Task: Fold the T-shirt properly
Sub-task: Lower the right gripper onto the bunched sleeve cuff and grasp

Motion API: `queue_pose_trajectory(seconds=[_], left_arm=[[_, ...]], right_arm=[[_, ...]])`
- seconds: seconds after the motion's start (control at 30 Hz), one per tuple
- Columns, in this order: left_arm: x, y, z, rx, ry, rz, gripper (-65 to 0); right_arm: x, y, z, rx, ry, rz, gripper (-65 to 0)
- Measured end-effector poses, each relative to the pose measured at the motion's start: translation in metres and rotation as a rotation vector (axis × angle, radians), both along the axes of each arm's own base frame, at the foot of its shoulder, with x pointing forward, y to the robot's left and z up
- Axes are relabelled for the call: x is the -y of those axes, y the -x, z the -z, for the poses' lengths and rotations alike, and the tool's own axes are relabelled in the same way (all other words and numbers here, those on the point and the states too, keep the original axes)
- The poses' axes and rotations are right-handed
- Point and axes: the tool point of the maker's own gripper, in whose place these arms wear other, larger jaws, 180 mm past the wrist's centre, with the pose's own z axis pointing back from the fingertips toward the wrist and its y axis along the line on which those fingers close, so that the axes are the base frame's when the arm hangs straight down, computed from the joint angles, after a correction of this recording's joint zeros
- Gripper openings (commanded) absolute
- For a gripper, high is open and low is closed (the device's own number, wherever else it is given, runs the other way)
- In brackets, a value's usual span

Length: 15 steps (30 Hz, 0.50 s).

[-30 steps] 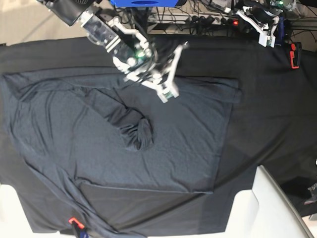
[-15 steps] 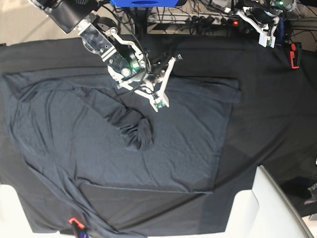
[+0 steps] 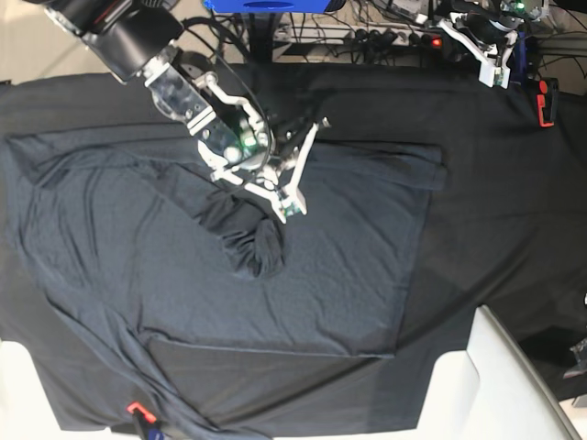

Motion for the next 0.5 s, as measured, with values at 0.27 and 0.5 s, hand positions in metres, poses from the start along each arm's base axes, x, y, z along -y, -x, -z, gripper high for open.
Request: queue_pose_trajectory(seconds=[0.27, 0.5], left_arm=[[0.000, 0.000, 0.000, 0.001, 0.000, 0.000, -65.0], [0.000, 0.000, 0.000, 0.000, -0.001, 0.000, -65.0]], right_arm=[[0.006, -0.022, -0.009, 0.030, -0.019, 0.067, -64.8], [-0.002, -0.047, -0.051, 0.132, -0.100, 0.095, -64.8]])
